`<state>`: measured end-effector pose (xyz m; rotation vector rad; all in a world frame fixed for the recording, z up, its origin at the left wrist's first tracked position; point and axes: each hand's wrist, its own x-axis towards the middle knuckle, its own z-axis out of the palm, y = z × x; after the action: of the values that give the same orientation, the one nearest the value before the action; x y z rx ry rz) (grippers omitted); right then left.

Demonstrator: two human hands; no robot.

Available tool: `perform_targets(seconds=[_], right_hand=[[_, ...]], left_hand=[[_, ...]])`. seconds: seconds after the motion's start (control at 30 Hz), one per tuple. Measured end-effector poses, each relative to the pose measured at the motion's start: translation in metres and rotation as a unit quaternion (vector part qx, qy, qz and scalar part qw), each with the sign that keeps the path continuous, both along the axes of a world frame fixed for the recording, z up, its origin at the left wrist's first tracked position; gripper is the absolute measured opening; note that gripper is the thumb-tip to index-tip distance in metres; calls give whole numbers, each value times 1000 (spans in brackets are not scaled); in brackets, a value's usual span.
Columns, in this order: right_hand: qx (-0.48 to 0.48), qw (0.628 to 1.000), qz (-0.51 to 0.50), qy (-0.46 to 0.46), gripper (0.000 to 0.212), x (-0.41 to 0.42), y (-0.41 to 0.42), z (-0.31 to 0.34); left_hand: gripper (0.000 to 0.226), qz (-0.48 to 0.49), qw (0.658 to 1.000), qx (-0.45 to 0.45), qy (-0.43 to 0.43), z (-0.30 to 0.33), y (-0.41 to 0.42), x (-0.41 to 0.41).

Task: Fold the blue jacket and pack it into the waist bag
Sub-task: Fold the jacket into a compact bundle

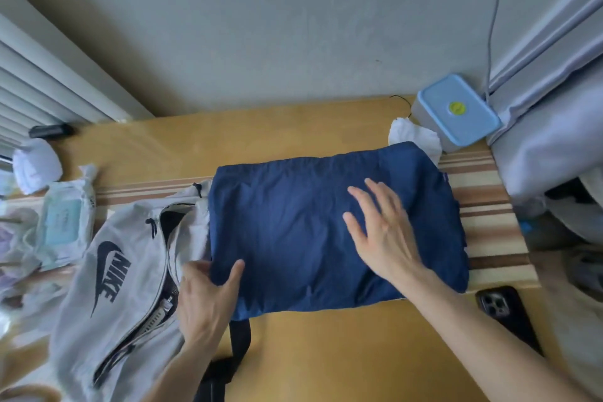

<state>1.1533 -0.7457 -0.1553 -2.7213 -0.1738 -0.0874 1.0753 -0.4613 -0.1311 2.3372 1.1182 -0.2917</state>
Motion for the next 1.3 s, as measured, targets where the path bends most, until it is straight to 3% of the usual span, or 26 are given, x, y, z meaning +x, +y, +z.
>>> perform_targets(seconds=[0.07,0.13,0.2,0.27,0.4,0.47,0.53,0.63,0.7,0.77,0.83,0.87,0.9,1.03,1.07,1.1,1.17,1.2,1.3], right_hand=[[-36,997,52,48,59,-16,27,-24],[-77,988,70,117,69,-22,40,-50],[-100,979,71,163,75,-23,46,-67],[-82,983,51,158,74,-25,54,-65],[-49,997,10,61,58,-46,66,-48],[-65,993,16,94,56,-51,64,-54],[-69,989,19,133,54,-47,60,-62],[-7,986,17,164,49,-40,57,-60],[75,978,18,194,48,-34,51,-57],[240,925,-16,294,47,-22,37,-48],[487,775,-115,387,48,-12,19,-29],[579,692,-154,402,51,-10,6,-18],[646,633,-178,389,55,-10,-10,-9],[761,513,-316,243,58,-37,-103,9],[753,512,-355,210,57,-47,-125,14],[720,541,-395,182,58,-58,-144,16],[599,659,-429,148,71,-71,-168,15],[534,730,-408,124,69,-73,-172,14],[384,887,-242,86,51,-66,-163,-1]], left_hand=[[55,16,1000,-15,17,5,-3,-11],[61,-8,993,-74,95,11,-2,-18],[75,19,961,-193,198,16,-4,-23],[77,98,918,-306,234,15,-10,-29],[50,259,857,-435,94,-9,-27,-31],[38,353,814,-461,-2,-20,-40,-23],[39,406,796,-445,-59,-26,-47,-14],[39,365,827,-402,-146,-12,-61,0],[21,244,872,-369,-208,12,-75,12],[6,60,911,-321,-252,34,-93,23],[3,-130,917,-259,-274,48,-115,32],[5,-215,904,-237,-285,50,-128,36],[3,-294,879,-225,-300,52,-143,39],[23,-571,743,-217,-273,21,-213,44],[25,-627,716,-193,-241,7,-226,44],[30,-679,693,-159,-183,-4,-236,41],[50,-736,667,-96,-63,-18,-243,32],[55,-735,671,-74,-66,-21,-240,30],[36,-649,710,20,-273,-30,-226,49]])
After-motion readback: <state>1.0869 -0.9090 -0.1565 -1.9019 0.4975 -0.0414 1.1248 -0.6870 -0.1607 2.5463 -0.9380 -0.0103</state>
